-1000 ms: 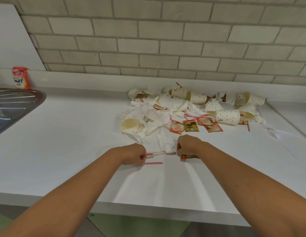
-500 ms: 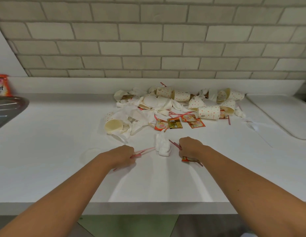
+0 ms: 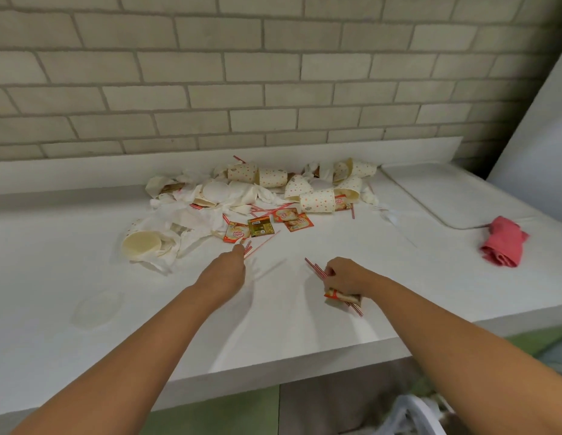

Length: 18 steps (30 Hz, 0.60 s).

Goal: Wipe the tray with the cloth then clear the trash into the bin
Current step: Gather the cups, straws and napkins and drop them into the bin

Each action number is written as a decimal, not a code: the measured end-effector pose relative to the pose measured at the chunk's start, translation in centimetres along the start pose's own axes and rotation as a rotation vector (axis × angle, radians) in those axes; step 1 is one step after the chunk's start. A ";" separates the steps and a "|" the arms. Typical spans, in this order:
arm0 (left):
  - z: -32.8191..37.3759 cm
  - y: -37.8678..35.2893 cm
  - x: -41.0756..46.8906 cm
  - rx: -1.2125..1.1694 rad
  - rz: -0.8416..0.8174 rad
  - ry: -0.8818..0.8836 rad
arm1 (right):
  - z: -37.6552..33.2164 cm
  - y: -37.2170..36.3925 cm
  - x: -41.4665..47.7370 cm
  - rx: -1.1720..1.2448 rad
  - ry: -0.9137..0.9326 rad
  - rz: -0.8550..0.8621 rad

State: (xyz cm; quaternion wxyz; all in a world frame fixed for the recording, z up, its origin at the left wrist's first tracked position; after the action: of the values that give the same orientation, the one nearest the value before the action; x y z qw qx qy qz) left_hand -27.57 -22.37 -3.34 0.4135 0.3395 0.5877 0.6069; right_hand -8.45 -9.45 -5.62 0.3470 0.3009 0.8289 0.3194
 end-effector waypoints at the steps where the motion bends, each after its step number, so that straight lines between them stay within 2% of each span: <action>1: 1.6 -0.1 0.1 -0.016 -0.008 -0.031 | 0.9 0.6 -0.6 0.027 -0.008 0.007; 6: 10.4 -1.2 0.3 -0.158 -0.071 -0.224 | 6.5 3.7 -4.1 0.126 -0.090 0.075; 14: 27.0 -4.5 -2.6 -0.623 -0.495 -0.393 | 18.2 7.7 -11.7 0.223 -0.235 0.259; 18: 34.2 -6.9 -5.5 -0.670 -0.571 -0.522 | 23.8 8.2 -16.0 0.314 -0.296 0.376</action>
State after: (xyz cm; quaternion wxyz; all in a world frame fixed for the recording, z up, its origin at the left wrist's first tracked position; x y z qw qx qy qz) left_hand 6.24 -12.73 -7.10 0.7820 0.1545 0.3071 0.5199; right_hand 21.37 -8.32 -6.69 0.3481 0.5428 0.7381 0.1987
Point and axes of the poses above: each hand's wrist, its own x-axis towards the middle knuckle, its own y-axis out of the back of the hand, z = x × y, the point moved 2 cm from there along x, towards the middle knuckle, and after that the axes turned 11 degrees about x, right-handed, at the moved point
